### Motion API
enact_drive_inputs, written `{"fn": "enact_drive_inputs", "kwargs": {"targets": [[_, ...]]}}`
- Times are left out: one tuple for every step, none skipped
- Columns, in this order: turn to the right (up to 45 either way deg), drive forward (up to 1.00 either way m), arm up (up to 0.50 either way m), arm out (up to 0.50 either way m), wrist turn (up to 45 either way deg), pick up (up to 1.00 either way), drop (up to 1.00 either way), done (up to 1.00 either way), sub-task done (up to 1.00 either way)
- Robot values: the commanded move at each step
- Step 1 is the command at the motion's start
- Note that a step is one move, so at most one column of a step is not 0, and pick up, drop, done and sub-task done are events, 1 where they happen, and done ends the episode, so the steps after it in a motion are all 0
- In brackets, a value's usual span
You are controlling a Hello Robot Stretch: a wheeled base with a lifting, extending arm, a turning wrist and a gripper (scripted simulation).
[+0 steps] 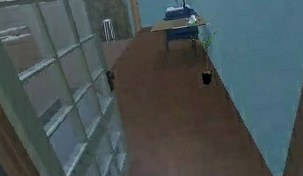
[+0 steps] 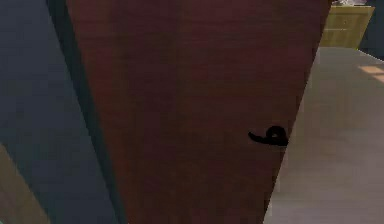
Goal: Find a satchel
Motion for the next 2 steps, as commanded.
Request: {"fn": "enact_drive_inputs", "kwargs": {"targets": [[0.0,1.00,0.00,0.00,0.0,0.00,0.00,0.00,0.00],[6.0,0.00,0.00,0.00,0.0,0.00,0.00,0.00,0.00]]}}
